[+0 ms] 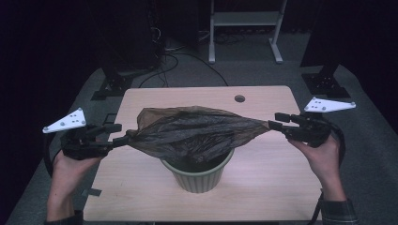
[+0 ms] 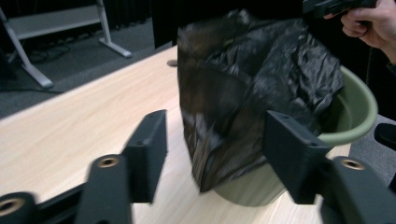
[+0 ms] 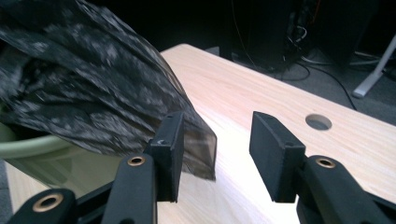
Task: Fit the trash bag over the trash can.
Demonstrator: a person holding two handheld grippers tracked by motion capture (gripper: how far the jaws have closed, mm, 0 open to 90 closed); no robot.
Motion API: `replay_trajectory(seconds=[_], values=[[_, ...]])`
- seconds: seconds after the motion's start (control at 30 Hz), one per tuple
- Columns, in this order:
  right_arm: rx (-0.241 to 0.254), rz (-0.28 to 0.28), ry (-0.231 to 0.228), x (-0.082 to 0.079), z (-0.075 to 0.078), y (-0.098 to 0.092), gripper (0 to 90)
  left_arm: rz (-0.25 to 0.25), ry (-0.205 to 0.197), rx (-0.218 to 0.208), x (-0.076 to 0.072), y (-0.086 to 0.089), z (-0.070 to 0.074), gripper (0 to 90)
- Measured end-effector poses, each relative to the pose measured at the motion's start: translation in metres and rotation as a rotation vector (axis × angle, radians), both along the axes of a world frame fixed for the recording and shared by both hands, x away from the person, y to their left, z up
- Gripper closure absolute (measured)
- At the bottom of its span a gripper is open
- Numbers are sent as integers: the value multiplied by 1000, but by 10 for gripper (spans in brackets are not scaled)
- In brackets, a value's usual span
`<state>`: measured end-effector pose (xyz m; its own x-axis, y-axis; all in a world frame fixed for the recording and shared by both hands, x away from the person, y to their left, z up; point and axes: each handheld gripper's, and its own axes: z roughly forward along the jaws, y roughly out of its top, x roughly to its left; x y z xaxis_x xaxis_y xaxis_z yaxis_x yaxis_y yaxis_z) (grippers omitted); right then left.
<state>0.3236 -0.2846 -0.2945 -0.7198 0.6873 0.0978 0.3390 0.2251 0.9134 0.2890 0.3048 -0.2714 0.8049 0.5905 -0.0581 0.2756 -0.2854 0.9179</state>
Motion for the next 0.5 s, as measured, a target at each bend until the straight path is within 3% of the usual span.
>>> replay_trajectory(seconds=[0.23, 0.37, 0.5], values=[[5, 20, -22, 3, 13, 9, 526, -14, -68, -12, -1, -12, 28, 301], [14, 38, -27, 7, 16, 16, 524, -34, -86, -2, 13, -26, 39, 297], [19, 56, -24, 11, 17, 23, 519, -55, -80, 19, 28, -42, 40, 297]])
